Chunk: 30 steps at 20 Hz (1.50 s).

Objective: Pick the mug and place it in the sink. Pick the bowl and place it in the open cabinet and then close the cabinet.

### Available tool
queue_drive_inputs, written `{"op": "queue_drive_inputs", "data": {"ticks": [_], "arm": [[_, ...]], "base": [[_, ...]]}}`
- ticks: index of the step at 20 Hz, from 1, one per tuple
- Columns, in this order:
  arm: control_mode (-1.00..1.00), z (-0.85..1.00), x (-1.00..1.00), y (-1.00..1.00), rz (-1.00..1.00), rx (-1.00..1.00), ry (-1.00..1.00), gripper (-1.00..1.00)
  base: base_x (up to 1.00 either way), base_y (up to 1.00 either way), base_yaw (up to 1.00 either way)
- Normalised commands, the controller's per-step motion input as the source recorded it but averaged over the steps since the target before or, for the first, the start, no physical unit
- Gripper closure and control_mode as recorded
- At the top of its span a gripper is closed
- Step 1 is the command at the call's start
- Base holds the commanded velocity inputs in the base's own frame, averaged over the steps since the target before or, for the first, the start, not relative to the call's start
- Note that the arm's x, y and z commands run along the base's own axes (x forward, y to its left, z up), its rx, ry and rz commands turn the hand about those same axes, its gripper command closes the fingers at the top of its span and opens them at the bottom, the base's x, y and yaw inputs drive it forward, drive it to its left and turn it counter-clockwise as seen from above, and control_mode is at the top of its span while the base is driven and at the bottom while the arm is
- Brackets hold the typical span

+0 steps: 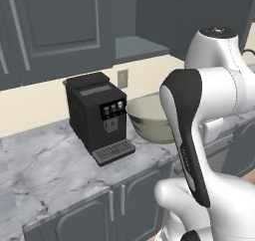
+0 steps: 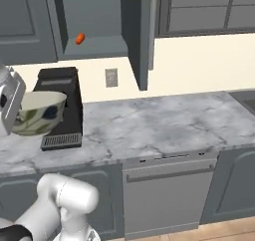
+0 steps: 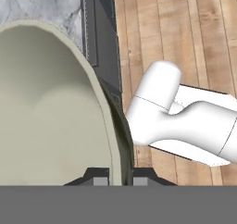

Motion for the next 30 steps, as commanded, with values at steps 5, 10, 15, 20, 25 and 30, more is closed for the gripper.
{"op": "queue_drive_inputs", "data": {"ticks": [5, 10, 15, 20, 25, 30], "arm": [[1.0, 0.0, 0.0, 0.0, 0.0, 0.0, 0.0, 1.0], [1.0, 0.0, 0.0, 0.0, 0.0, 0.0, 0.0, 1.0], [1.0, 0.0, 0.0, 0.0, 0.0, 0.0, 0.0, 1.0], [1.0, 0.0, 0.0, 0.0, 0.0, 0.0, 0.0, 1.0], [1.0, 0.0, 0.0, 0.0, 0.0, 0.0, 0.0, 1.0], [1.0, 0.0, 0.0, 0.0, 0.0, 0.0, 0.0, 1.0]], "base": [[0.0, -0.36, -0.13], [0.23, 0.06, -0.45], [0.55, 0.23, -0.27], [0.97, 0.1, -0.14], [0.95, 0.18, -0.1], [0.75, -0.04, -0.01]]}}
